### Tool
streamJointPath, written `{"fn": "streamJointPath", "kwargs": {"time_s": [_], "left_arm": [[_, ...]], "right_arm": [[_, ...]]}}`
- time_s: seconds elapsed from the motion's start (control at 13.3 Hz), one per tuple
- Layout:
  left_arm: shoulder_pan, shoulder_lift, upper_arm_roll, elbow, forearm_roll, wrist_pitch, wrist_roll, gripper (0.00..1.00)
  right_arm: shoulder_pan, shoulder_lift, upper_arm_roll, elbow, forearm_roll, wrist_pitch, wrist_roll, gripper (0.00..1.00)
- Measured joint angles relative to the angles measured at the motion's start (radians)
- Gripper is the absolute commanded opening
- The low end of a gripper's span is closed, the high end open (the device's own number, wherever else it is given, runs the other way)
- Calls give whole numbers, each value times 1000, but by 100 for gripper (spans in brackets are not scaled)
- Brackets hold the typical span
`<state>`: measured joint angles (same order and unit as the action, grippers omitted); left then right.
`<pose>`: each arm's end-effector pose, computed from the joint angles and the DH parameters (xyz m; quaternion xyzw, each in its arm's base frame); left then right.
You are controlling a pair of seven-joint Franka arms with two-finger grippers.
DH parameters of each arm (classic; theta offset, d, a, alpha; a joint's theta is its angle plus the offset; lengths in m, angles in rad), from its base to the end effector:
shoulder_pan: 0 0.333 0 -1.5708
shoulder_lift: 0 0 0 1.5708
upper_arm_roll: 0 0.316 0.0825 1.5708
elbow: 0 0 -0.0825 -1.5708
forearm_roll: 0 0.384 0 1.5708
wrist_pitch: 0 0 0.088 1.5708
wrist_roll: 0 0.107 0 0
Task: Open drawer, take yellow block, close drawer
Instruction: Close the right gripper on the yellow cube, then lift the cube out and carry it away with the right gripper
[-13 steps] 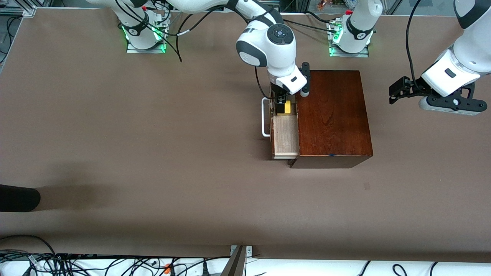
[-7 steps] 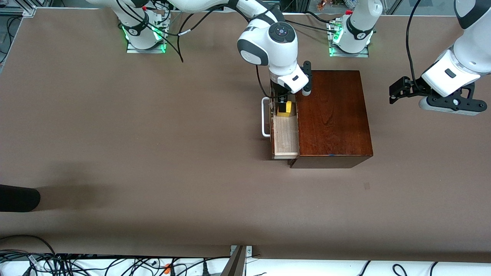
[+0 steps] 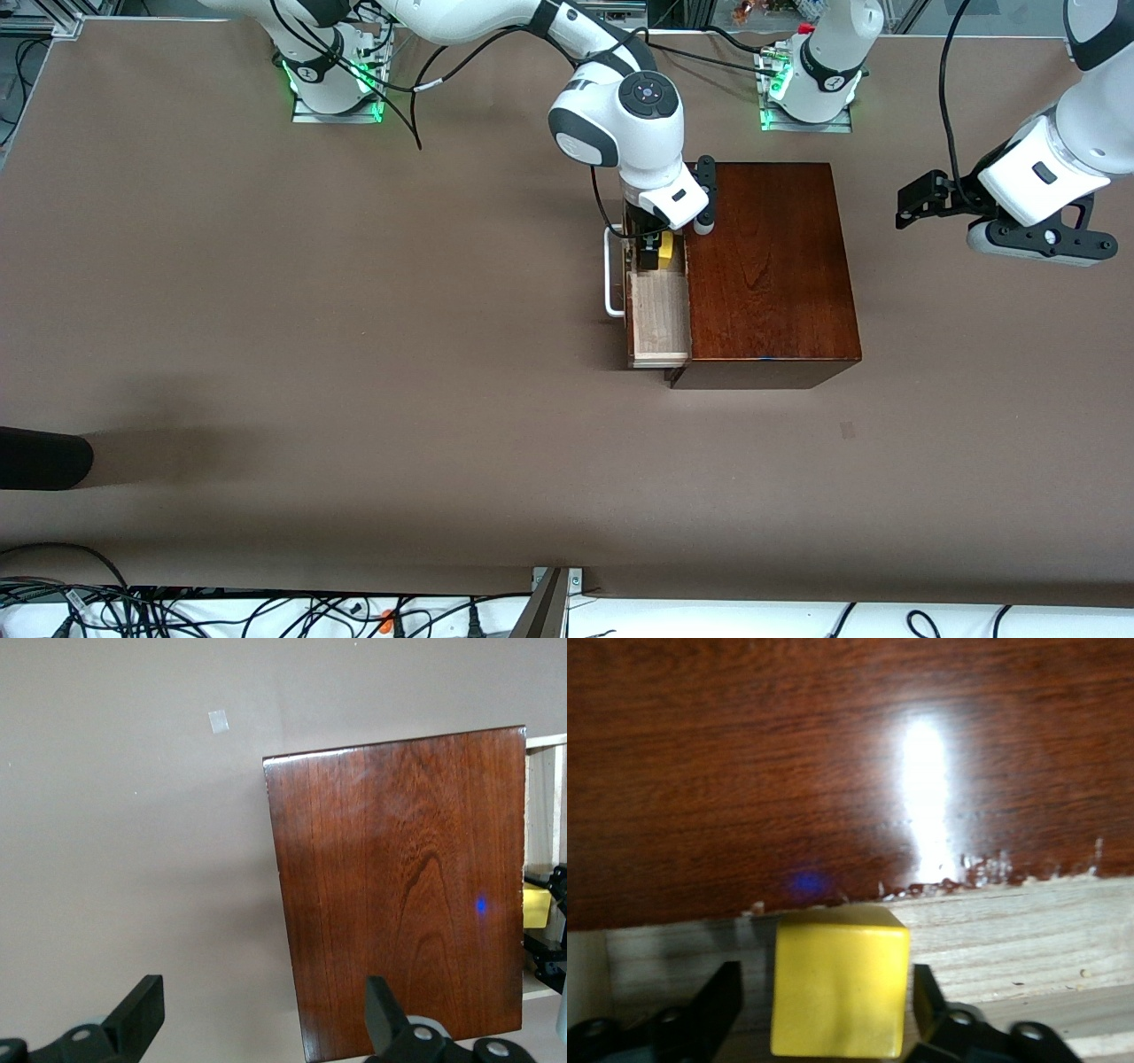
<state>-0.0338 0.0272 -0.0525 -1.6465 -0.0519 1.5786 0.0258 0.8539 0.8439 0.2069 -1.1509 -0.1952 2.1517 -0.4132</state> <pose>0.5564 -0.0533 0.5746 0.9970 -0.0545 -0.0483 0.0252 0.4302 0.6495 0.3147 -0.7337 -0.6739 -0.0856 0.0161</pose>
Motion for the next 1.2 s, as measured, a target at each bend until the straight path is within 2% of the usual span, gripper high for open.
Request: {"fn": "streamJointPath", "kwargs": {"time_s": [0.22,0.45,0.82,1.12,1.2], "left_arm": [[0,17,-2,18,0,-4,0,100],[0,20,-2,21,0,-8,0,100],[0,20,-2,22,0,-11,0,100],[-1,20,-2,23,0,-12,0,100],[-1,20,-2,23,0,-12,0,100]], "right_arm": [[-4,0,-3,33,17,-58,5,0],[-26,-15,-5,125,79,-183,5,0],[-111,-136,-7,158,94,-320,9,0],[-337,-202,-21,159,256,-448,6,0],[-398,-220,-23,159,272,-485,1,0]]}}
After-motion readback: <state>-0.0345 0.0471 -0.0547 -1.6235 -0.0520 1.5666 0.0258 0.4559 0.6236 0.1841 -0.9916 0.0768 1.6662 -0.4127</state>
